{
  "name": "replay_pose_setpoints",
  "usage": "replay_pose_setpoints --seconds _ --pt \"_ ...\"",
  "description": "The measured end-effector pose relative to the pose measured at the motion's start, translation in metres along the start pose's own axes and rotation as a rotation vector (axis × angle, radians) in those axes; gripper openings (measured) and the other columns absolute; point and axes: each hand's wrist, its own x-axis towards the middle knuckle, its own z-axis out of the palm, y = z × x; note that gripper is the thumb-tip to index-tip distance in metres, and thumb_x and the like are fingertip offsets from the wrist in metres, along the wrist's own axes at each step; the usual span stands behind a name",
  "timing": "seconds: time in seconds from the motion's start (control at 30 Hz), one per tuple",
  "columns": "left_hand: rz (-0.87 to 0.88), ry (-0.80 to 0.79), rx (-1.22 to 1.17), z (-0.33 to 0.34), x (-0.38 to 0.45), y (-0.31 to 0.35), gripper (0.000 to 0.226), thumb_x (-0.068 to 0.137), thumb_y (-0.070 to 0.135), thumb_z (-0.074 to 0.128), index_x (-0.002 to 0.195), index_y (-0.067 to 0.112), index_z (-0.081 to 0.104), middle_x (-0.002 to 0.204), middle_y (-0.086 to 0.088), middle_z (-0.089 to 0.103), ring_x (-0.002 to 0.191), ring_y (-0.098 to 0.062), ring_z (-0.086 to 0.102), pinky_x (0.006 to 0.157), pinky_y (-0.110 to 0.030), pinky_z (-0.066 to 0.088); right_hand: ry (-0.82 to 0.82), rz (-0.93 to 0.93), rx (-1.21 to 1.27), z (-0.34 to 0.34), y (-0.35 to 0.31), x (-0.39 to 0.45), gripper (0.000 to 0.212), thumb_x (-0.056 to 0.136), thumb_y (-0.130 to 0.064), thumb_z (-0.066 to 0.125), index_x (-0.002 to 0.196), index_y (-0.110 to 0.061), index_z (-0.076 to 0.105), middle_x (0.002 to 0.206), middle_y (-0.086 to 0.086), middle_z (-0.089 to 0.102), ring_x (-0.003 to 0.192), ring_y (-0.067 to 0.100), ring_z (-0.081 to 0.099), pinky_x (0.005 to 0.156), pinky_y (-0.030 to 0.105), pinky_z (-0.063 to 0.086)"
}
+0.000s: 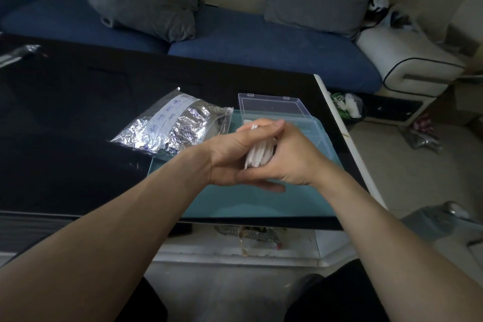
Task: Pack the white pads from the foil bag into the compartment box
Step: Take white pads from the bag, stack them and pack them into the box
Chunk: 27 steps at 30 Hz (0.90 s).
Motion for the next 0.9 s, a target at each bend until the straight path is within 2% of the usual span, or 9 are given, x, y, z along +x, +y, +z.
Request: replay_pose_setpoints --seconds 0.13,0.23,0.33,0.4,0.47,0.57,0.63,0.77,0.9 --pt "-0.058 -0.063 0.086 -0.002 -0.001 -0.004 0.050 0.078 0.042 0.072 0.112 0.009 0.061 0.100 -0.020 0.069 0.092 -0.037 0.068 0.081 -0.045 0.059 0.041 -0.031 0.041 0.003 0.000 -0.001 0.052 0.060 0.007 0.081 0.105 -0.013 0.065 0.094 0.001 0.069 0.088 0.012 0.068 0.074 0.030 0.059" --pt "0.011 -0.049 0.071 -0.001 0.000 -0.003 0.029 0.080 0.036 0.071 0.099 0.017 0.062 0.089 -0.013 0.068 0.079 -0.029 0.069 0.068 -0.036 0.058 -0.020 -0.011 0.130 -0.003 -0.001 -0.003 0.076 0.059 0.005 0.090 0.124 -0.018 0.057 0.112 0.002 0.066 0.103 0.013 0.067 0.083 0.029 0.059" --pt "-0.004 -0.181 0.064 -0.006 -0.002 0.001 0.039 0.074 0.035 0.082 0.097 0.012 0.061 0.085 -0.009 0.065 0.076 -0.024 0.067 0.062 -0.030 0.054 -0.194 0.103 0.384 -0.022 0.006 -0.005 0.094 0.067 0.005 0.085 0.145 -0.023 0.041 0.119 0.016 0.063 0.097 0.027 0.071 0.076 0.042 0.062" --pt "-0.039 -0.290 0.067 -0.012 -0.001 0.000 0.043 0.070 0.036 0.084 0.093 0.010 0.060 0.086 -0.009 0.064 0.076 -0.021 0.065 0.061 -0.027 0.051 -0.281 0.203 0.638 -0.036 0.014 -0.007 0.078 0.078 0.002 0.068 0.148 -0.018 0.039 0.113 0.016 0.063 0.091 0.025 0.069 0.077 0.035 0.058" --pt "-0.068 -0.408 0.050 -0.015 0.001 -0.002 0.034 0.074 0.035 0.080 0.085 0.011 0.059 0.089 -0.009 0.065 0.074 -0.019 0.063 0.057 -0.023 0.049 -0.328 0.280 0.810 -0.038 0.018 -0.008 0.056 0.086 -0.005 0.056 0.141 -0.011 0.048 0.119 0.012 0.065 0.106 0.027 0.065 0.090 0.035 0.054" --pt "-0.112 -0.570 -0.005 -0.014 0.003 -0.004 0.035 0.077 0.033 0.079 0.072 0.013 0.052 0.092 -0.012 0.065 0.071 -0.017 0.063 0.048 -0.018 0.049 -0.323 0.281 0.843 -0.028 0.022 -0.005 0.029 0.088 -0.013 0.060 0.117 -0.009 0.066 0.123 0.019 0.061 0.113 0.030 0.059 0.099 0.038 0.050" --pt "-0.102 -0.622 -0.014 -0.013 0.005 -0.004 0.042 0.078 0.040 0.079 0.080 0.008 0.053 0.098 -0.015 0.067 0.074 -0.019 0.065 0.048 -0.018 0.050 -0.283 0.298 0.952 -0.025 0.024 -0.002 0.028 0.083 -0.015 0.071 0.110 -0.009 0.068 0.129 0.026 0.053 0.115 0.036 0.055 0.106 0.045 0.044" --pt "-0.094 -0.516 0.089 -0.017 0.006 0.007 0.073 0.077 0.058 0.072 0.124 0.004 0.058 0.125 -0.019 0.063 0.096 -0.024 0.069 0.062 -0.022 0.056 -0.059 0.307 1.117 -0.031 0.036 0.008 0.020 0.091 -0.017 0.062 0.106 -0.005 0.068 0.098 0.014 0.073 0.085 0.022 0.072 0.079 0.034 0.059" --pt "-0.139 -0.025 0.357 -0.020 0.003 0.021 0.064 0.084 0.051 0.064 0.125 0.003 0.056 0.104 -0.014 0.070 0.073 -0.019 0.068 0.047 -0.020 0.046 0.354 0.416 1.009 -0.031 0.063 0.028 0.022 0.100 -0.009 0.055 0.118 -0.002 0.065 0.113 0.018 0.071 0.097 0.028 0.071 0.074 0.038 0.061"
